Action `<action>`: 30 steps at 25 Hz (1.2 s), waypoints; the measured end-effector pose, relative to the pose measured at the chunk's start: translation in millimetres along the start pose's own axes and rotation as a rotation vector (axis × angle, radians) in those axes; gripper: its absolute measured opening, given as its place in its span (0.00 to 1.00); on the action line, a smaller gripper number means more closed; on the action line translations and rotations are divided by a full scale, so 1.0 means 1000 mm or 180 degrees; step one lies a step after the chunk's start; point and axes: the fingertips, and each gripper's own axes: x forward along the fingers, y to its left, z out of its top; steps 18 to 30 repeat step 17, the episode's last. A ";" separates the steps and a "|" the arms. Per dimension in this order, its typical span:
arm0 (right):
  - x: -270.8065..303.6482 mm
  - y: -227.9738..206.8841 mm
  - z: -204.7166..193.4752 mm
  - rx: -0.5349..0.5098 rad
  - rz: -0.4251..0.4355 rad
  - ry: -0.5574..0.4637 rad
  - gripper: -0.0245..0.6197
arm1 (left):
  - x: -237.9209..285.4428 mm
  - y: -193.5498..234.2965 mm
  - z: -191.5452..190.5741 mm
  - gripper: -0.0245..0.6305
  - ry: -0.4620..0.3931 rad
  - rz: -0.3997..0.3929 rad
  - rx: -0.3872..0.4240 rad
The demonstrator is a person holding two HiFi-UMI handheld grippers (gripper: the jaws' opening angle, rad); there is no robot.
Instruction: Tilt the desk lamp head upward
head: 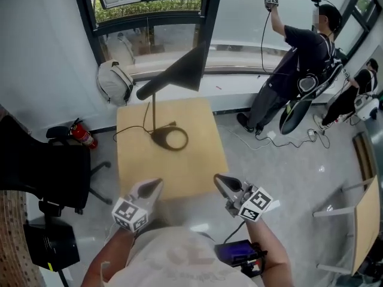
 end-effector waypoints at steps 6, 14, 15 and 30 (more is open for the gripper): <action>-0.008 0.006 -0.010 0.0027 0.0076 0.0009 0.06 | -0.020 -0.012 -0.008 0.04 0.0001 0.0178 0.0005; -0.016 0.010 -0.010 0.0017 0.0156 -0.0030 0.06 | -0.022 -0.028 -0.009 0.04 -0.0009 0.0220 0.0074; -0.018 0.010 -0.009 0.0015 0.0155 -0.0029 0.06 | -0.020 -0.031 -0.007 0.04 -0.0012 0.0216 0.0079; -0.023 0.008 -0.007 0.0009 0.0153 -0.0027 0.06 | -0.016 -0.035 -0.004 0.04 -0.0017 0.0207 0.0095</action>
